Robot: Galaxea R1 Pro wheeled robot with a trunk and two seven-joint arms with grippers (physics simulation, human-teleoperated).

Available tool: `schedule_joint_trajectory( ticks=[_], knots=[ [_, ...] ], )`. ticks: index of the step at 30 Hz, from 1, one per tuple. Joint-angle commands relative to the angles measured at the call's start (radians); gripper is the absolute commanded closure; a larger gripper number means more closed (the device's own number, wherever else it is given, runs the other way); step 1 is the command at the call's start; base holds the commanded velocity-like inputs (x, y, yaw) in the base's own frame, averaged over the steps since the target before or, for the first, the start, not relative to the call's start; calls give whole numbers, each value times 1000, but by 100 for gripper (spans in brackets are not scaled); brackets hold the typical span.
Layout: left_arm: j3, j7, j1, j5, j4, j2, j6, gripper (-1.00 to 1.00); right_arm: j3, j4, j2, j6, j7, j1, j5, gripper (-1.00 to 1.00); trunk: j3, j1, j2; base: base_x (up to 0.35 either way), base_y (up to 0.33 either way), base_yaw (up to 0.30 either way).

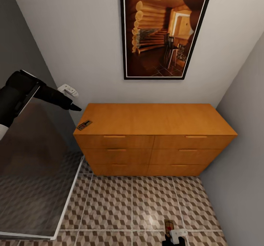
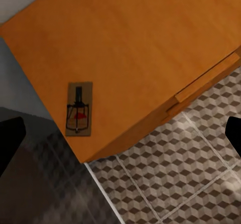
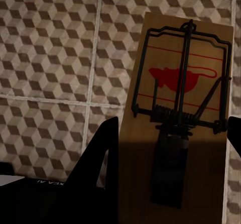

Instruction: Take the four mousetraps from the cabinet in the bathroom and place them on the bathroom floor. Make sure all four end up on the same floor surface, and ensure that at least two of them are either under or directly next to the same bathroom sink.

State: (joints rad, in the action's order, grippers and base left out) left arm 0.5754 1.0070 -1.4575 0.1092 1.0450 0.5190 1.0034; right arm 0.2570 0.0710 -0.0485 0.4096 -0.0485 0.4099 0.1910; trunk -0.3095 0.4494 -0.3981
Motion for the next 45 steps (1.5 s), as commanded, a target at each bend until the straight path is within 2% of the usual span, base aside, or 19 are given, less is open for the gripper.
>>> schedule_joint_trajectory(
  ticks=[1, 23, 37, 45],
  knots=[
    [1, 10, -1, 11, 1, 1, 3, -100, 4, -2, 0, 5, -10, 1, 13, 100, -2, 1, -2, 38, -6, 0],
    [1, 10, -1, 12, -7, 1, 3, -100, 4, -2, -1, 4, -10, 1, 15, 100, -33, 1, -2, 3, 0, 0],
    [1, 10, -1, 12, -8, 1, 3, -100, 4, -2, -1, 5, -10, 1, 15, 100, -55, 1, -2, 13, 80, 0],
    [1, 10, -1, 12, -30, 1, 3, -100, 4, -2, -2, 4, -10, 1, 15, 100, -58, 1, -2, 36, 56, 0]
  ],
)
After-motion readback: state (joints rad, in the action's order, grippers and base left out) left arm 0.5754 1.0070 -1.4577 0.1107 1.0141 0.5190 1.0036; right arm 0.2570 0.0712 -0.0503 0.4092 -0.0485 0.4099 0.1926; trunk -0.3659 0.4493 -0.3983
